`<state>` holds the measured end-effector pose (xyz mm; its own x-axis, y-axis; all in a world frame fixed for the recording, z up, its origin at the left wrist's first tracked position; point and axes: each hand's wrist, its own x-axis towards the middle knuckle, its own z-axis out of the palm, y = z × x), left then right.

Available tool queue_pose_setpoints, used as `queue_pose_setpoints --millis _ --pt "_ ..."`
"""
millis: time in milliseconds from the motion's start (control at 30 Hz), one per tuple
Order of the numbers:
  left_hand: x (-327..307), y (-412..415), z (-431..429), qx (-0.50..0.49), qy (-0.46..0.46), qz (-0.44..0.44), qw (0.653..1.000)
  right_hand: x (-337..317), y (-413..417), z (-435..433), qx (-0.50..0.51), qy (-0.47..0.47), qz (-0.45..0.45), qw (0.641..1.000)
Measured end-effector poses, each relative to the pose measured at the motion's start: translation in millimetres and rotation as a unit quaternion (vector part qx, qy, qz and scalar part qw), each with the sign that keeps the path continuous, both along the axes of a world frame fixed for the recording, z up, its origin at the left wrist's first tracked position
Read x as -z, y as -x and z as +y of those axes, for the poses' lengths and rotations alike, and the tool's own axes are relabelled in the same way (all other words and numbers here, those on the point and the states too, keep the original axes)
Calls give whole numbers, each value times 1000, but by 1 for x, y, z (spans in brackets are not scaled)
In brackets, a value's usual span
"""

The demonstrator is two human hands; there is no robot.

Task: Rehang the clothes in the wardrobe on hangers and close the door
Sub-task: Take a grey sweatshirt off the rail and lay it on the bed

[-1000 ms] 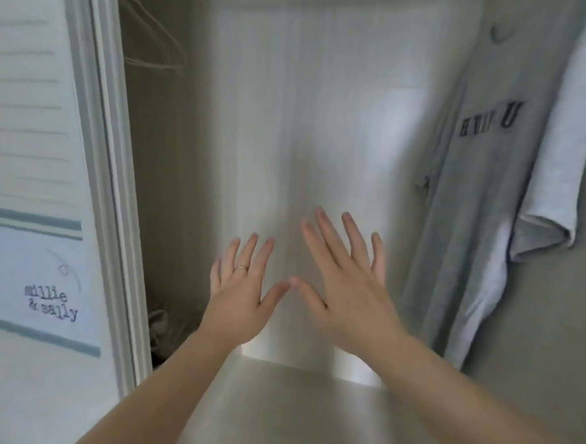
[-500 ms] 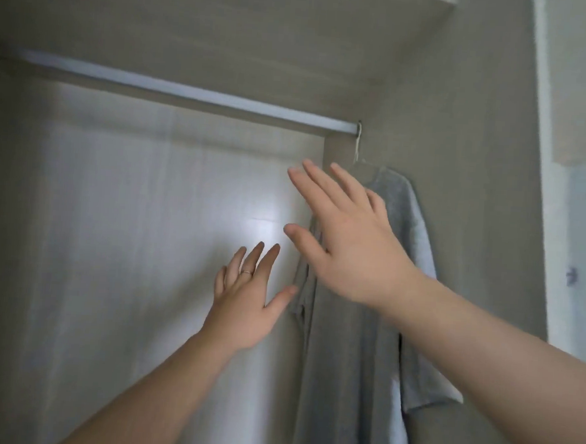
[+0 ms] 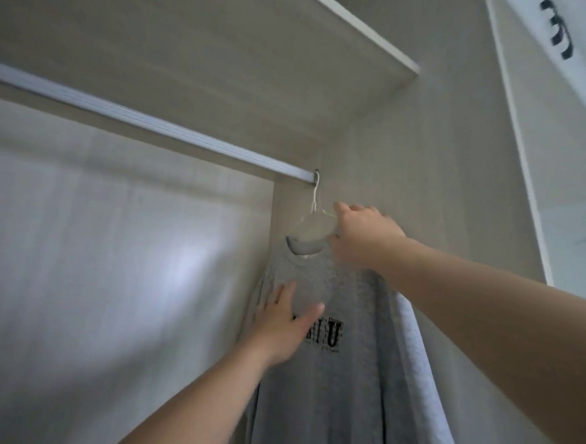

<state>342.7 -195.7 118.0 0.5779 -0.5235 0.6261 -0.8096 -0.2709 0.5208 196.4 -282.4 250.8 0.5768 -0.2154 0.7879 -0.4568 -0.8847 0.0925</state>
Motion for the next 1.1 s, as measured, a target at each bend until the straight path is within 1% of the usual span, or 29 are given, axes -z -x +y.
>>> queue_pose_setpoints --millis 133,233,433,500,633,767,967,1033,1100 --pt "-3 -4 -24 59 26 26 998 -6 -17 -2 26 1 -5 1000" --pt "-6 -6 -35 74 42 29 996 -13 -24 -1 25 -40 -23 999" --pt "-4 -10 -46 109 50 50 992 -13 -36 -9 -28 -140 -66 988" --pt "-4 -11 -48 116 63 60 989 -11 -38 -13 -41 -164 -89 982" --pt "-6 -9 -50 111 73 46 990 -11 -38 -16 -65 -192 -125 971" --pt "-11 -10 -48 121 99 25 987 -12 -36 -14 -81 -172 -138 972" --pt "-23 -7 -40 125 167 -18 978 -12 -22 -12 -123 -132 -168 969" --pt "-23 -1 -36 111 191 -33 975 -7 -13 -12 -140 -118 -169 968" --pt "-22 8 -30 77 203 -50 975 0 1 -11 -160 -100 -168 968"
